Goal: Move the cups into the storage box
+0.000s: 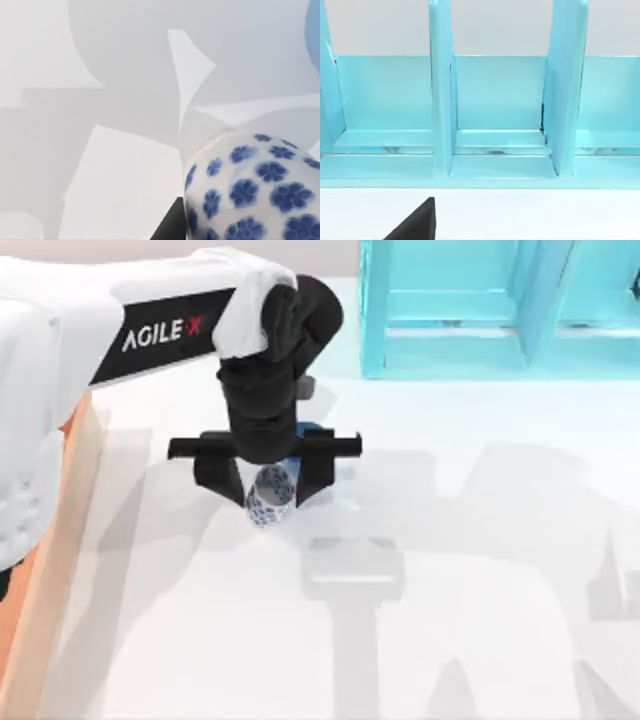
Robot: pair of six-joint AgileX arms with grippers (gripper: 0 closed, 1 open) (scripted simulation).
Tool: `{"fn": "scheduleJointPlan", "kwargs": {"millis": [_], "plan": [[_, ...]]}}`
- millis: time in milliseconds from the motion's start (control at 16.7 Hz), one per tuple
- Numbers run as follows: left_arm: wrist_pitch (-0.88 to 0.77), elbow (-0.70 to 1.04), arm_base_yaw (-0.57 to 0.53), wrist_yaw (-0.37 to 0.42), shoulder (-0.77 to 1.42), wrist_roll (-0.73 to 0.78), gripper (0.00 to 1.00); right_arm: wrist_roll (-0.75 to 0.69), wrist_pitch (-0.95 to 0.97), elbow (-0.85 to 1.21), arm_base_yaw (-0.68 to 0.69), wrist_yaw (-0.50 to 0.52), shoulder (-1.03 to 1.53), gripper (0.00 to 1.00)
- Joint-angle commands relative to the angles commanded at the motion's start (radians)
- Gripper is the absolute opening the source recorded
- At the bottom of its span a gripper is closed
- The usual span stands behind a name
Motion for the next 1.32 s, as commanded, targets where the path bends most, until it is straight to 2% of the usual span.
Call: {"fn": "scheduleJointPlan", "kwargs": {"millis": [300,360,900,1320], "plan": [[0.0,0.0,0.0,0.0,0.0,0.0,0.02,0.0,0.0,0.0,0.0,0.0,0.0,1.0],[0.0,0.0,0.0,0.0,0.0,0.0,0.0,0.0,0.0,0.0,0.0,0.0,0.0,1.0],[-0.004,0.002,0.003,0.0,-0.003,0.004,0.0,0.0,0.0,0.0,0.0,0.0,0.0,1.0],[-0.19,0.036,0.154,-0.001,-0.153,0.15,0.0,0.0,0.0,0.0,0.0,0.0,0.0,1.0]]}}
